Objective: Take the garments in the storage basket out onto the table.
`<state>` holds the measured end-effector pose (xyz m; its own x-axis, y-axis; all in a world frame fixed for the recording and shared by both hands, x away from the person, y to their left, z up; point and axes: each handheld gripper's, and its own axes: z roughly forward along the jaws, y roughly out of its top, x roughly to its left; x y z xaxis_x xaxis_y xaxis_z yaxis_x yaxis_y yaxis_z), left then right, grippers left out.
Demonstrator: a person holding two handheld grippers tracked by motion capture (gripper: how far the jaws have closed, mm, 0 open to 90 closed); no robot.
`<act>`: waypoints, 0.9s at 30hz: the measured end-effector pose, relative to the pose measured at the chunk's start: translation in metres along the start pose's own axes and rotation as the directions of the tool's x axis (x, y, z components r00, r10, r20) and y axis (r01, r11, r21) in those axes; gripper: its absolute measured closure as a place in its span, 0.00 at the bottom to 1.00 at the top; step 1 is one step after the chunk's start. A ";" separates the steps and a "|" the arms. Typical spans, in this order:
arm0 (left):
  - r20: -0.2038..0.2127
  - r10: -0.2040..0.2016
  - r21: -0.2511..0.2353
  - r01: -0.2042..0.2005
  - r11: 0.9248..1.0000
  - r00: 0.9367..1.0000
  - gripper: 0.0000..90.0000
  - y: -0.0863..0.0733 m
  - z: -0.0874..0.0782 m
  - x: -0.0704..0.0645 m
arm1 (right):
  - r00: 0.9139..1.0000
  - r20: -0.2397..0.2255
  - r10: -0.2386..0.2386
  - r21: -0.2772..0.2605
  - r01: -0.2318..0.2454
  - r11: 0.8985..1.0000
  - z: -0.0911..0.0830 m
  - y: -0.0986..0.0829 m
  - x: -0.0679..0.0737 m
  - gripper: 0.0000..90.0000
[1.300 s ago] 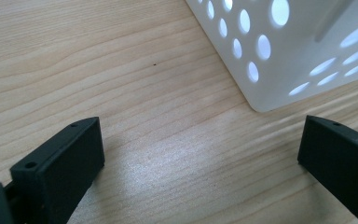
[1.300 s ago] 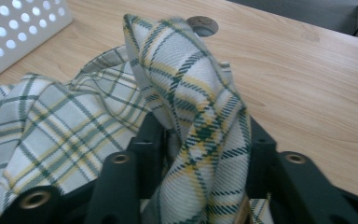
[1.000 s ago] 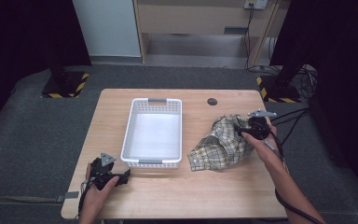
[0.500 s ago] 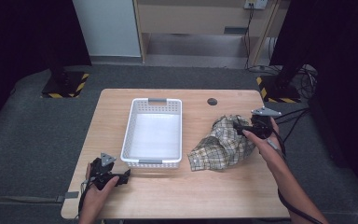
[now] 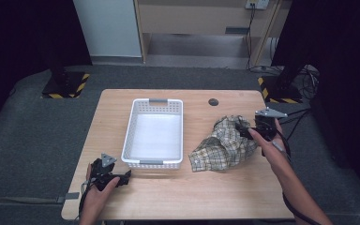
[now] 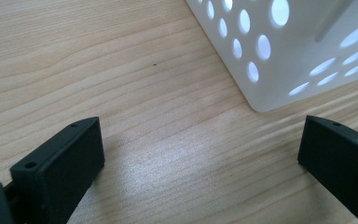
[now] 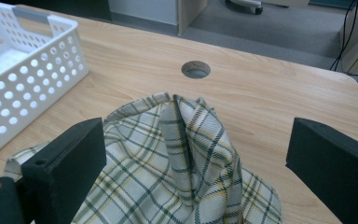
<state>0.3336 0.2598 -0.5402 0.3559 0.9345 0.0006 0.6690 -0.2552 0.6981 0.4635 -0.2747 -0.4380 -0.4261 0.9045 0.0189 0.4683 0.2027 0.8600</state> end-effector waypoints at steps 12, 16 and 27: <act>0.000 0.000 0.000 0.000 1.000 1.000 0.00 0.000 0.000 0.000 | 1.000 -0.021 -0.019 -0.013 0.019 1.000 -0.014 -0.004 0.004 0.05; 0.000 0.000 0.000 0.000 1.000 1.000 0.00 0.000 0.000 0.000 | 0.999 -0.027 -0.022 -0.010 0.022 1.000 -0.016 -0.006 0.004 0.05; 0.000 0.000 0.000 0.000 1.000 1.000 0.00 0.000 0.000 0.000 | 0.997 -0.063 -0.046 -0.007 0.046 0.999 -0.028 -0.018 0.013 0.05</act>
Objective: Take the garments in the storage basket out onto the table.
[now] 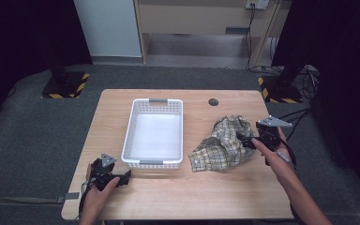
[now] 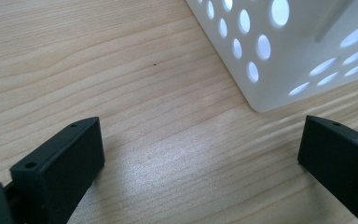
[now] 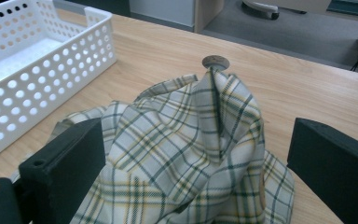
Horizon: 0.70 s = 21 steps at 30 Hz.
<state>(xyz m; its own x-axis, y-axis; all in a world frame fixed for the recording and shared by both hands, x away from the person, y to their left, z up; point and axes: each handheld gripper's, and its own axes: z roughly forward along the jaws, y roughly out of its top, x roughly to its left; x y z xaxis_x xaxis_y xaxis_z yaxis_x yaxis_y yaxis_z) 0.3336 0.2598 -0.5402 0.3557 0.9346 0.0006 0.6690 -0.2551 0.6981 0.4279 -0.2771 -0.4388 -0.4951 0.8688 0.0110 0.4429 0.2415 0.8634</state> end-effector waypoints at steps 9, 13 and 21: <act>0.000 0.000 0.000 0.000 1.000 1.000 0.00 0.000 0.000 0.000 | 1.000 -0.019 -0.014 0.010 0.014 1.000 -0.007 -0.012 0.007 0.05; 0.000 0.000 0.000 0.000 1.000 1.000 0.00 0.000 0.000 0.000 | 0.999 -0.028 -0.022 0.018 0.023 1.000 -0.009 -0.017 0.010 0.05; 0.000 0.000 0.000 0.000 1.000 1.000 0.00 0.000 0.000 0.000 | 0.999 -0.045 -0.028 0.023 0.029 0.999 -0.012 -0.026 0.017 0.05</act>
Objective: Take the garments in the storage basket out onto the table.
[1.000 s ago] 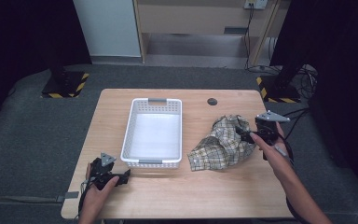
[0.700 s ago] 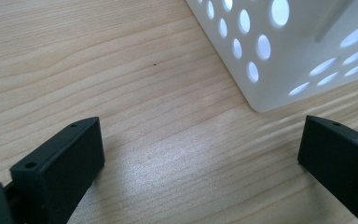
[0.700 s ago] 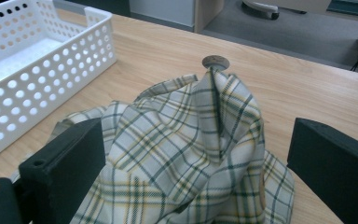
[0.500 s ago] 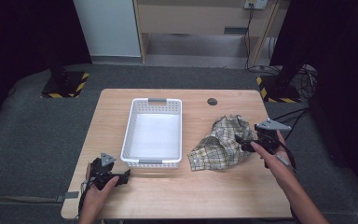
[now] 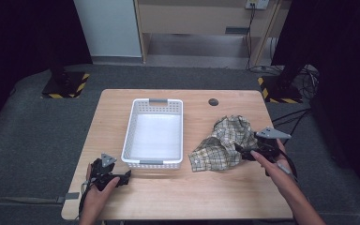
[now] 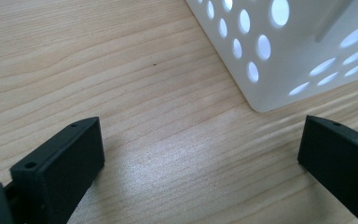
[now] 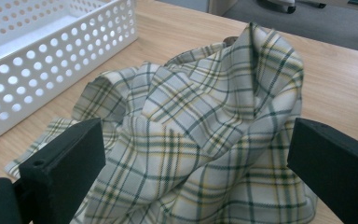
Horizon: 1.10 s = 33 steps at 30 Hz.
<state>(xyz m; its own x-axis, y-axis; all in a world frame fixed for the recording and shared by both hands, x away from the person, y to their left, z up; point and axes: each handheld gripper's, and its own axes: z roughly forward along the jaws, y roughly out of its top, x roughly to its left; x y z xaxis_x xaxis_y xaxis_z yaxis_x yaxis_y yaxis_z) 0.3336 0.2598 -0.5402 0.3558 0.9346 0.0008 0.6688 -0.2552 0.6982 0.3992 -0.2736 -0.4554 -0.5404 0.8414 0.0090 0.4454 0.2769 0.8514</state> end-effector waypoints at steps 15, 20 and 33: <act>0.000 0.000 0.000 0.000 1.000 1.000 0.00 0.000 0.000 0.000 | 0.999 -0.040 -0.018 0.031 0.019 0.999 -0.010 -0.026 0.014 0.05; 0.000 0.000 0.000 0.000 1.000 1.000 0.00 0.000 0.000 0.000 | 0.999 -0.050 -0.013 0.048 0.016 0.999 -0.011 -0.036 0.015 0.05; 0.000 0.000 0.000 0.000 1.000 1.000 0.00 0.000 0.000 0.000 | 0.997 -0.080 0.001 0.111 0.008 0.994 -0.010 -0.066 0.025 0.05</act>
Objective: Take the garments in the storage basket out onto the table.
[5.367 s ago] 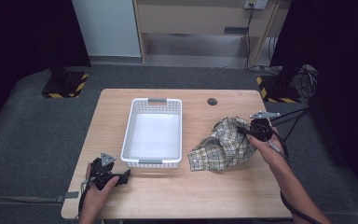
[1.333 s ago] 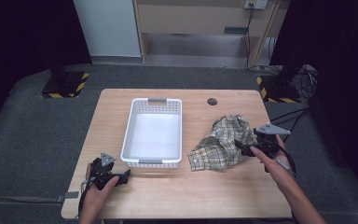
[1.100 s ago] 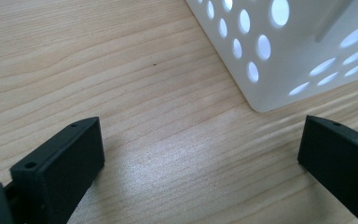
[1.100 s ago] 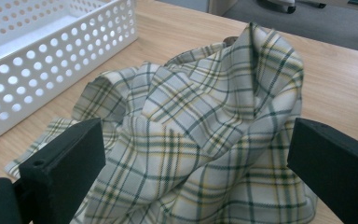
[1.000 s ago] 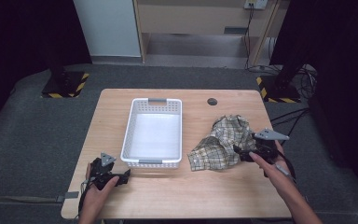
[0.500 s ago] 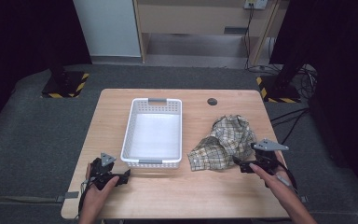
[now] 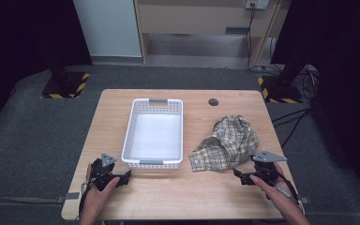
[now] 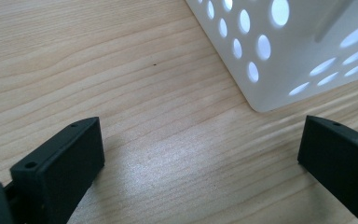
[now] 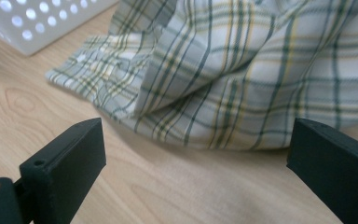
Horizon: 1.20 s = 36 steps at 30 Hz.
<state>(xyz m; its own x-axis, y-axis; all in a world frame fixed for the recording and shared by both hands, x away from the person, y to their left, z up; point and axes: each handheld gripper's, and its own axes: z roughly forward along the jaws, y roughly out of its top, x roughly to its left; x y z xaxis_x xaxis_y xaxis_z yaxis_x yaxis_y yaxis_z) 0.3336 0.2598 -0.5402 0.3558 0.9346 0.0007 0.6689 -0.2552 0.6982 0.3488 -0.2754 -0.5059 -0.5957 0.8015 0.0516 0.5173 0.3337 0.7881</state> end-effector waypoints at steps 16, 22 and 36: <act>0.000 0.000 0.000 0.000 1.000 1.000 0.00 0.000 0.000 0.000 | 1.000 -0.020 0.009 0.059 -0.008 0.998 0.013 -0.021 0.008 0.05; 0.000 0.000 0.000 0.000 1.000 1.000 0.00 0.000 0.000 0.000 | 1.000 -0.026 0.008 0.084 -0.006 0.996 0.019 -0.025 0.011 0.05; 0.000 0.000 0.000 0.000 1.000 1.000 0.00 0.000 0.000 0.000 | 0.999 0.006 -0.050 0.129 0.049 0.990 0.027 -0.024 0.019 0.00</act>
<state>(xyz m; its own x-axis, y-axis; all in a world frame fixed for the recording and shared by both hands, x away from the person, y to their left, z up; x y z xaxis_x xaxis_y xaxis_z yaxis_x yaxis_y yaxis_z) 0.3335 0.2598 -0.5402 0.3557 0.9346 0.0008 0.6688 -0.2551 0.6983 0.3415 -0.2547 -0.5409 -0.6176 0.7864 0.0084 0.5622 0.4340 0.7039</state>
